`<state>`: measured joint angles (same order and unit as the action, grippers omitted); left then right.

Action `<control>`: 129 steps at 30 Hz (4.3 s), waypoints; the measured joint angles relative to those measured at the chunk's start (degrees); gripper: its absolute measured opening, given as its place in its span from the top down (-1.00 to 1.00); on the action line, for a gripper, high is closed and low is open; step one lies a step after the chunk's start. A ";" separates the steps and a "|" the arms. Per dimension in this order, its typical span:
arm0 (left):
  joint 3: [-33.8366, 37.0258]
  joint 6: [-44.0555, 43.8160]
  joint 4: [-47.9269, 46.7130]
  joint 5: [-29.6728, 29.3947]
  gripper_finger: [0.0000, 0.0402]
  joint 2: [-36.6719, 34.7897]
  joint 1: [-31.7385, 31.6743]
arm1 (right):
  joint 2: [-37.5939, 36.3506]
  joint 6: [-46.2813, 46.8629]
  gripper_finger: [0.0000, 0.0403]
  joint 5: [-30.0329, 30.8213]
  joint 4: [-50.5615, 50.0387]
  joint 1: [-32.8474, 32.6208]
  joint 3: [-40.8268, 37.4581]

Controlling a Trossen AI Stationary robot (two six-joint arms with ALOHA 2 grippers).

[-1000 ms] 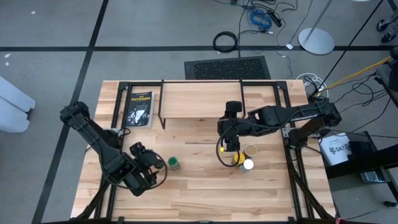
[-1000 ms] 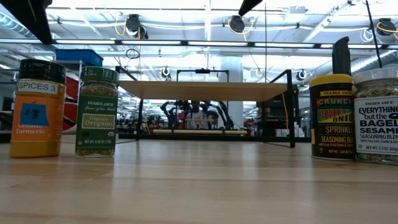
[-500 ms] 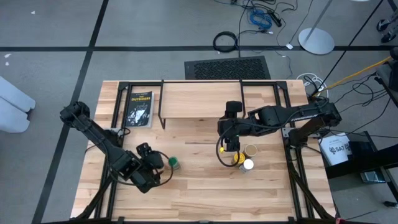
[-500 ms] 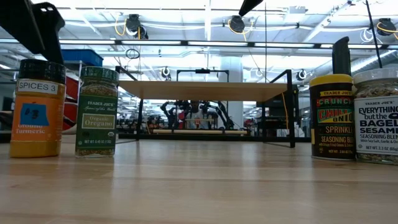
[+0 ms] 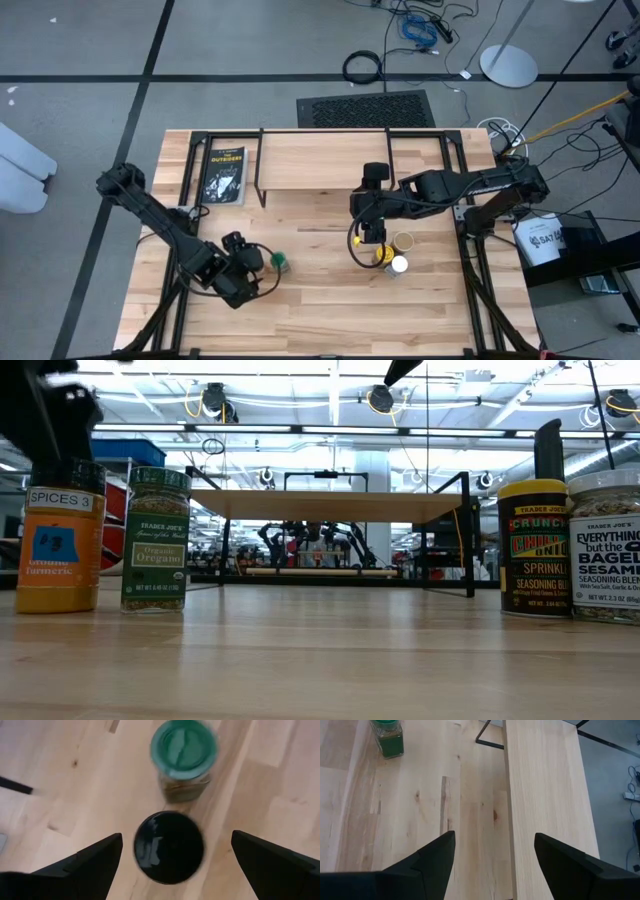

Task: Shelf spices
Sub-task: Put the black seasoning bottle on the shelf

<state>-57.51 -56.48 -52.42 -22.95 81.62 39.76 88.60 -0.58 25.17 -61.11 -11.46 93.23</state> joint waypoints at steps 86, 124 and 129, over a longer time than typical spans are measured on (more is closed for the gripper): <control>4.21 3.23 2.57 4.06 -0.08 0.13 -3.05 | 0.00 0.09 -0.29 0.02 0.01 -0.04 0.00; -20.89 16.61 -16.48 3.68 -0.13 0.11 -5.89 | 0.00 2.93 -0.29 0.02 -4.81 -0.04 0.00; -26.92 21.45 -19.60 2.97 -0.13 0.11 -8.81 | 0.00 2.95 -0.29 0.01 -5.65 -0.04 0.00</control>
<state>-84.44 -35.03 -72.02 -19.98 81.73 30.95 88.60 2.37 25.18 -66.76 -11.51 93.23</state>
